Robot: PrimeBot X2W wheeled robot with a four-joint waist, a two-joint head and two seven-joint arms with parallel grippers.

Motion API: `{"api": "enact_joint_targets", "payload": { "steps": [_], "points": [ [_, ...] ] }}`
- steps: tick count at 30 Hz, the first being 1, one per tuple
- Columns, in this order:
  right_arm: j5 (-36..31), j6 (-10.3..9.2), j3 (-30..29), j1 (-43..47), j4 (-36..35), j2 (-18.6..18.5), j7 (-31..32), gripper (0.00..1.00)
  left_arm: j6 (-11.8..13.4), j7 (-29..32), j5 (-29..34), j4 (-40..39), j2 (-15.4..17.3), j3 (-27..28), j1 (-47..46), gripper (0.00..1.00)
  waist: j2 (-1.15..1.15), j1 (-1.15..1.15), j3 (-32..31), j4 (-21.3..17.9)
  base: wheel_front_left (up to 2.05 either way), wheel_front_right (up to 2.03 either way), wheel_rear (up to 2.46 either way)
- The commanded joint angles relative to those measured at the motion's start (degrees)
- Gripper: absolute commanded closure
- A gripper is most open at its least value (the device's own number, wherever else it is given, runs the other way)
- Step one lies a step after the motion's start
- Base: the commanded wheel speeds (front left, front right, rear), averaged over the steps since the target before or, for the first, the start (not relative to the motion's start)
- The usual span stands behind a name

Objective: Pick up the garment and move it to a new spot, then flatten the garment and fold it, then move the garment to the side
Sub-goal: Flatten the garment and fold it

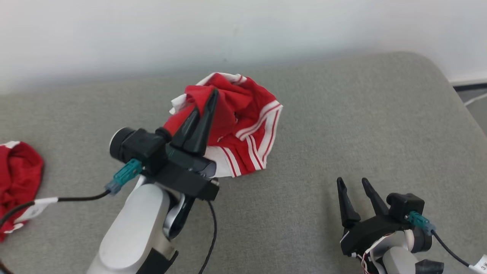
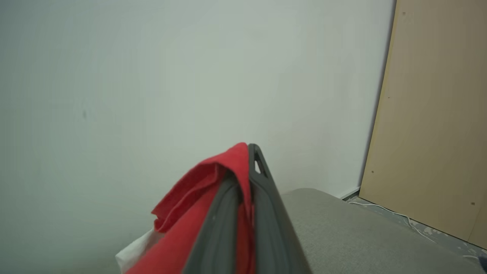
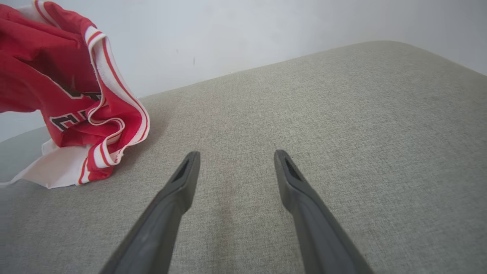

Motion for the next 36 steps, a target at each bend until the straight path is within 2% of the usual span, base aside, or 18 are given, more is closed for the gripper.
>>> {"api": "enact_joint_targets", "payload": {
  "steps": [1, 6, 11, 17, 27, 28, 29, 30, 36],
  "points": [
    [0.4, -0.04, 0.2, 1.2, 0.2, 0.2, 0.0, 0.0, 0.7, -0.1, -1.0, -0.1, 0.0, -1.0, -1.5, 1.0, 0.0, 0.0, -2.5, 1.5, 0.0, 0.0, 0.0],
    [0.7, -0.04, -0.5, 2.0, 0.6, 0.6, 0.0, 0.0, 3.0, -0.1, -6.2, -2.0, 0.0, -5.4, -3.6, 1.0, 0.0, 0.0, -2.4, 2.1, 0.0, 0.0, 0.0],
    [0.6, -0.04, -0.9, 1.8, 0.6, 0.7, 0.0, 0.0, 5.1, -0.1, -4.7, -1.8, 0.1, -5.5, -4.4, 1.0, 0.0, 0.0, -1.3, 3.4, 0.0, 0.0, 0.0],
    [0.4, -0.04, 0.0, 0.6, 0.4, 1.1, 0.0, 0.0, 5.5, -0.1, -1.6, 5.3, 1.7, 1.5, -0.7, 1.0, 0.0, 0.0, 0.0, 4.7, 0.0, 0.0, 0.0],
    [0.9, -0.04, 3.2, -1.9, 0.5, -0.2, 0.0, 0.0, 4.6, -0.1, -2.3, 19.5, 4.0, 15.3, 5.7, 1.0, 0.0, 0.0, 2.4, 4.3, 0.0, 0.0, 0.0],
    [1.1, -0.04, 3.5, -1.9, 0.5, -0.4, 0.0, 0.0, 4.7, -0.1, -1.8, 20.8, 4.1, 16.3, 6.2, 0.69, 0.0, 0.0, 2.6, 4.2, 0.0, 0.0, 0.0],
    [1.1, -0.04, 3.9, -1.9, 0.6, -0.5, 0.0, 0.0, 5.0, -0.1, -1.7, 21.8, 4.2, 17.5, 6.7, 0.28, 0.0, 0.0, 2.9, 4.0, 0.0, 0.0, 0.0],
    [1.1, -0.04, 4.2, -2.0, 0.6, -0.7, 0.0, 0.0, 5.3, -0.1, -1.4, 22.6, 4.2, 18.6, 6.9, 0.0, 0.0, 0.0, 3.0, 4.0, 0.0, 0.0, 0.0],
    [2.0, -0.04, 6.1, -1.9, 0.0, -0.9, 0.0, 0.0, 5.8, -0.1, 2.0, 22.9, 3.0, 22.2, 9.7, 0.0, 0.0, 0.0, 3.2, 5.0, 0.0, 0.0, 0.0]
  ]
}}
